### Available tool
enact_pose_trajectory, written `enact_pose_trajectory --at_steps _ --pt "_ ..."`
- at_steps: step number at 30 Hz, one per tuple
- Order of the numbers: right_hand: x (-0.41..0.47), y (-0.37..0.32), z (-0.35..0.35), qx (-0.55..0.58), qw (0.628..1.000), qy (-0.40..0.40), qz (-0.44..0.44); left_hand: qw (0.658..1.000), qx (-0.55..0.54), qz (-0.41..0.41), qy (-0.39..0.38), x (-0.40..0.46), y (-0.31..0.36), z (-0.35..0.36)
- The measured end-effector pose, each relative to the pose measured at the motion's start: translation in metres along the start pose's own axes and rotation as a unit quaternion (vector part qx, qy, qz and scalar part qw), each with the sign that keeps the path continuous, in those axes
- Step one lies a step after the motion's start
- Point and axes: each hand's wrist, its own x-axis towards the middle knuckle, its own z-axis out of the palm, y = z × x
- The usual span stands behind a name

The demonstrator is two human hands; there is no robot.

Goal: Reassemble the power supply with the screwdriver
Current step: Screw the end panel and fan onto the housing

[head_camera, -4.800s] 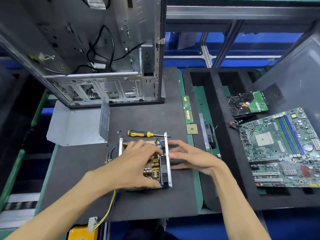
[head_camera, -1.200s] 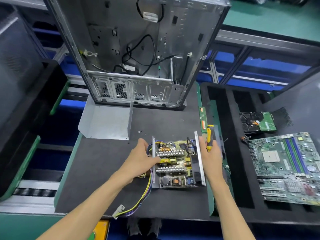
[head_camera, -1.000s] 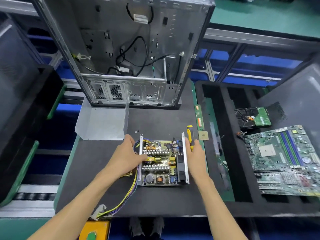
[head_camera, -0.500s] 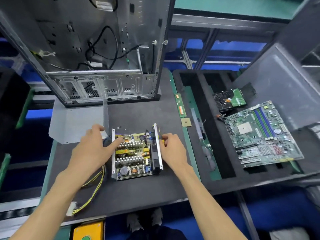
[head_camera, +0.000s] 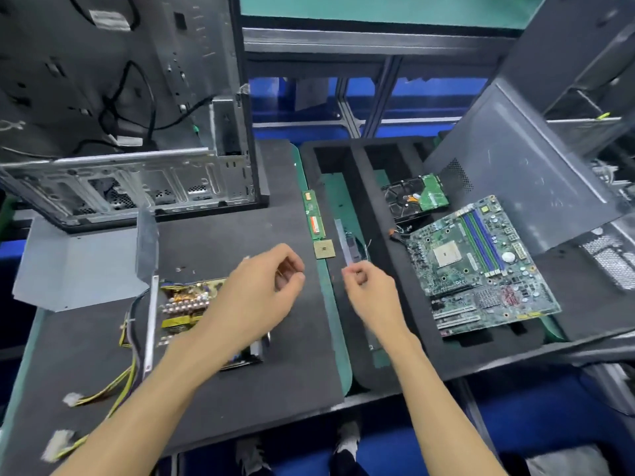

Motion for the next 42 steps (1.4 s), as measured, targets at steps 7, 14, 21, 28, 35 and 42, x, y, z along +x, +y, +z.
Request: enact_pose_trajectory --at_steps 7,14,21,28,35,42 --pt "0.036 0.063 -0.054 -0.008 1.000 -0.014 0.005 0.992 0.030 -0.119 -0.041 0.065 0.020 0.089" --pt "0.061 0.086 -0.067 0.000 0.996 -0.086 -0.025 0.968 0.059 -0.243 -0.002 0.116 0.013 0.155" --pt "0.079 0.076 -0.060 0.039 0.991 -0.130 -0.014 0.967 0.042 -0.251 0.017 0.137 0.027 0.184" --pt "0.090 0.058 -0.044 0.040 0.978 -0.201 0.036 0.953 -0.042 -0.298 -0.025 0.146 0.023 0.200" --pt "0.095 0.062 -0.036 0.053 0.980 -0.185 0.045 0.945 -0.073 -0.317 -0.032 0.159 0.020 0.192" --pt "0.109 0.040 -0.044 0.127 0.985 -0.111 0.033 0.968 -0.071 -0.239 -0.009 0.172 0.035 0.168"
